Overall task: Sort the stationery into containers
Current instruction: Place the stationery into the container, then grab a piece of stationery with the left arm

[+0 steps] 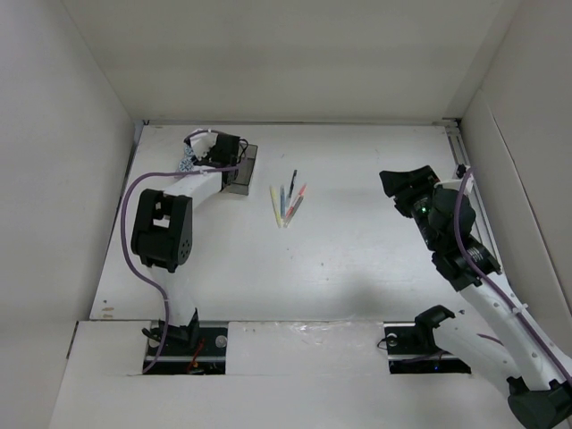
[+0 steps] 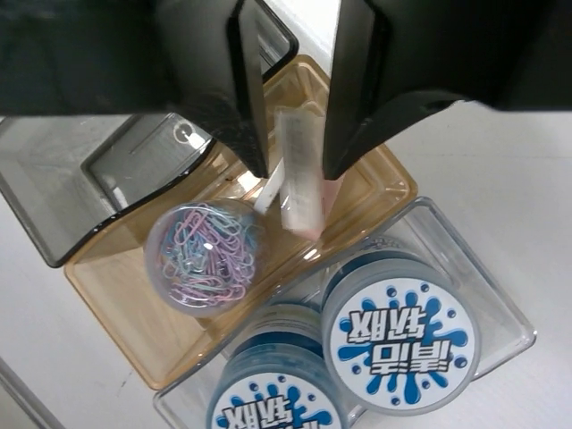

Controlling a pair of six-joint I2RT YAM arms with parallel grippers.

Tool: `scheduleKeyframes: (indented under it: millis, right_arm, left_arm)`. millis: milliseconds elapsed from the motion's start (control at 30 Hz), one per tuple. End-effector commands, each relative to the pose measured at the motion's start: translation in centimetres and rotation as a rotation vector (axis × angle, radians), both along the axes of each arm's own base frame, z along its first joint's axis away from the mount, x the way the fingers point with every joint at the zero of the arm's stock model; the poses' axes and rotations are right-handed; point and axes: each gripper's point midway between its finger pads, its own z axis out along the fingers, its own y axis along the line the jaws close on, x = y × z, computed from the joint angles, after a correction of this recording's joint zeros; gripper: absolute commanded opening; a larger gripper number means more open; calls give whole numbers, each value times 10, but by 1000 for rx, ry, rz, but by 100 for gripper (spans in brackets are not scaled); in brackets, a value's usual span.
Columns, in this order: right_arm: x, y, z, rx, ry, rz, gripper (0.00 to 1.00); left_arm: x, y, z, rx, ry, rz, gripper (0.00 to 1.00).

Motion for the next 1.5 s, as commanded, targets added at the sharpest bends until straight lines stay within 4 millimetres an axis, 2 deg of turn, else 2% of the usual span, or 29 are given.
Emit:
scheduleKeyframes:
  millis: [0,33,100,167,233,333,367,433,467,500,533,567,600,667,700,767,833,900,933,1000,1067,1133,1167,1200,1233,1267,1300,1400,1467]
  right_arm:
    - [-1,4,19,15,-62,19,66]
    - [0,3,19,14,-62,10,66]
    - [4,5,13,5,-44,10,66]
    - [4,5,13,-4,-45,11,67]
    - [4,4,17,0,-54,11,69]
    - [9,7,12,-6,-41,11,71]
    - [10,10,9,-9,-31,23,71]
    - [15,14,-1,-22,-2,33,71]
    - [15,14,-1,-22,-2,33,71]
    - [15,14,-1,-22,-2,33,71]
    - [15,14,-1,-22,-2,33,71]
    - [16,13,-1,-23,-2,22,66]
    - [16,13,-1,-23,-2,22,62]
    - [17,13,1,-19,-10,22,51]
    - [17,13,1,-19,-10,22,39]
    - [20,16,-6,-28,12,32,26]
    - [25,19,-11,-36,29,32,14]
    - [26,23,-15,-42,41,41,9]
    - [26,23,-15,-42,41,41,7]
    - [26,23,-15,-42,41,41,7]
    - [25,20,-11,-38,30,31,6]
    - [24,17,-8,-35,19,20,6]
    - [24,17,-8,-35,19,20,6]
    - [22,17,-5,-31,11,20,6]
    - [23,15,-5,-32,11,11,6]
    - [23,15,-5,-32,11,10,6]
    - [23,15,-5,-32,11,10,6]
    - [23,15,-5,-32,11,10,7]
    - [23,15,-5,-32,11,10,7]
  left_arm:
    - [-7,12,12,14,-27,56,28]
    - [-9,13,11,16,-25,70,37]
    - [-12,14,6,20,-12,70,48]
    - [-11,12,15,2,-45,63,60]
    - [-13,8,20,0,-66,48,63]
    - [-16,5,44,-1,-128,34,65]
    - [-18,-5,59,-3,-171,14,65]
    - [-20,-11,73,-5,-209,-10,65]
    - [-21,-12,76,-9,-228,-25,65]
    - [-23,-18,91,-31,-268,-44,66]
    - [-25,-24,96,-39,-285,-67,66]
    - [-27,-25,97,-48,-292,-77,66]
    - [-28,-30,110,-61,-325,-88,66]
    - [-34,-44,117,-65,-341,-124,66]
    - [-37,-48,117,-62,-347,-141,66]
    - [-46,-60,128,-48,-374,-172,61]
    - [-54,-70,129,-57,-386,-197,57]
    - [-58,-83,125,-71,-380,-254,44]
    - [-64,-91,115,-75,-358,-286,37]
    - [-68,-112,114,-83,-354,-361,23]
    - [-75,-122,91,-67,-287,-396,18]
    - [-83,-145,75,-62,-242,-468,17]
    - [-84,-155,75,-61,-233,-488,17]
    - [-88,-162,58,-29,-176,-517,17]
    - [-96,-176,51,-13,-146,-550,17]
    - [-97,-185,52,0,-135,-559,17]
    - [-101,-185,36,44,-84,-554,18]
    - [-107,-192,10,65,-13,-553,19]
    - [-107,-195,1,69,15,-563,19]
